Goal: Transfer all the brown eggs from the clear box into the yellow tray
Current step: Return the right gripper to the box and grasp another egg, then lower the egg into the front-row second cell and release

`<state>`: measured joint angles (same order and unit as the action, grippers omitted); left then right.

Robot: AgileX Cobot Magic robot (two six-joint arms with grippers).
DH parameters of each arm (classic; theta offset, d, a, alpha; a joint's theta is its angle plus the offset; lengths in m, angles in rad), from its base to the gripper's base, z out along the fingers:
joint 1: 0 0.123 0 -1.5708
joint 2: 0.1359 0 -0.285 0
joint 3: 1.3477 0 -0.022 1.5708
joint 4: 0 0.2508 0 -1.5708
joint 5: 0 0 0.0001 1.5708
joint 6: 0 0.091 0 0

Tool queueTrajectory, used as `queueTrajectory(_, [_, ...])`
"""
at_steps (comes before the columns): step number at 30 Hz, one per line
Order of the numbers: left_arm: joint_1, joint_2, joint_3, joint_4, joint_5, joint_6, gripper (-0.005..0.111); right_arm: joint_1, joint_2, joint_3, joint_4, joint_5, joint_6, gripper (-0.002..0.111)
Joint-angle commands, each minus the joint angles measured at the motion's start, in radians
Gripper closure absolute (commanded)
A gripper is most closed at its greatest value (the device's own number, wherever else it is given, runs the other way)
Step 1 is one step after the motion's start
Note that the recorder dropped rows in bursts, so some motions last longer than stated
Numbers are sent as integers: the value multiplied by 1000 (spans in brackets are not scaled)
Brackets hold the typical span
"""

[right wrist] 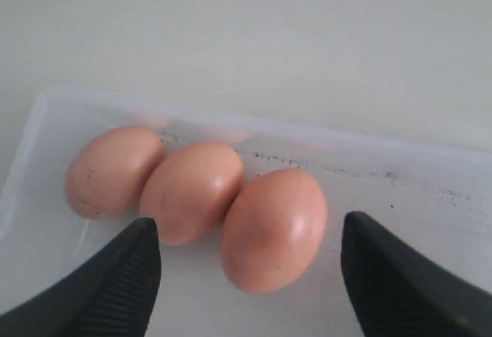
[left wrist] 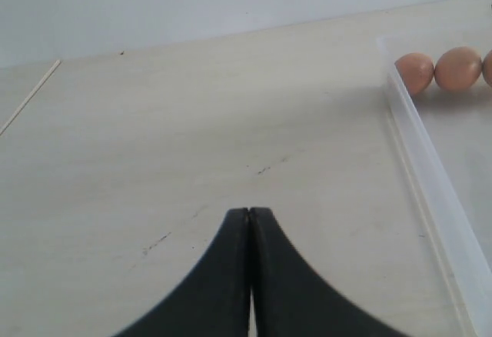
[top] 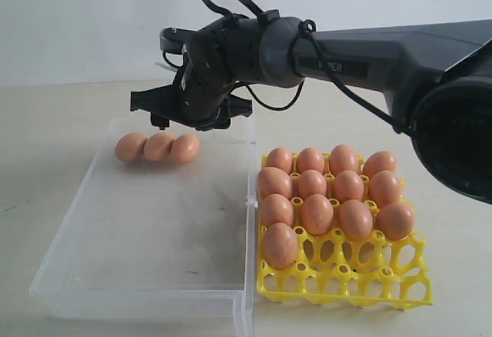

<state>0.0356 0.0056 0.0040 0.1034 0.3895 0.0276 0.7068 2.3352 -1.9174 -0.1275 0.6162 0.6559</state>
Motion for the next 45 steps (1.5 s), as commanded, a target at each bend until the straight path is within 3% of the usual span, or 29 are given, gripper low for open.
queueTrajectory(1, [-6,-6,-4,-2,-9,-5,107,-5,32,-6,-6,-6,-1,42])
queueTrajectory(17, [-6,-6,-4,-2,-9,-5,107,-23,99,-6,-14,-133,-1,44])
queueTrajectory(19, [-6,-6,-4,-2,-9,-5,107,-23,102,-6,1,-141,-9,55])
queueTrajectory(22, [-6,-6,-4,-2,-9,-5,107,-23,102,-6,33,-58,-25,104])
queueTrajectory(28, [-6,-6,-4,-2,-9,-5,107,-15,2,21,-21,-120,-195,108])
queueTrajectory(34, [-6,-6,-4,-2,-9,-5,107,15,-233,337,-4,-387,-476,108])
queueTrajectory(41, [-6,-6,-4,-2,-9,-5,107,15,-582,837,340,-694,-1073,108])
queueTrajectory(45, [-6,-6,-4,-2,-9,-5,107,15,-771,1118,472,-859,-1219,108])
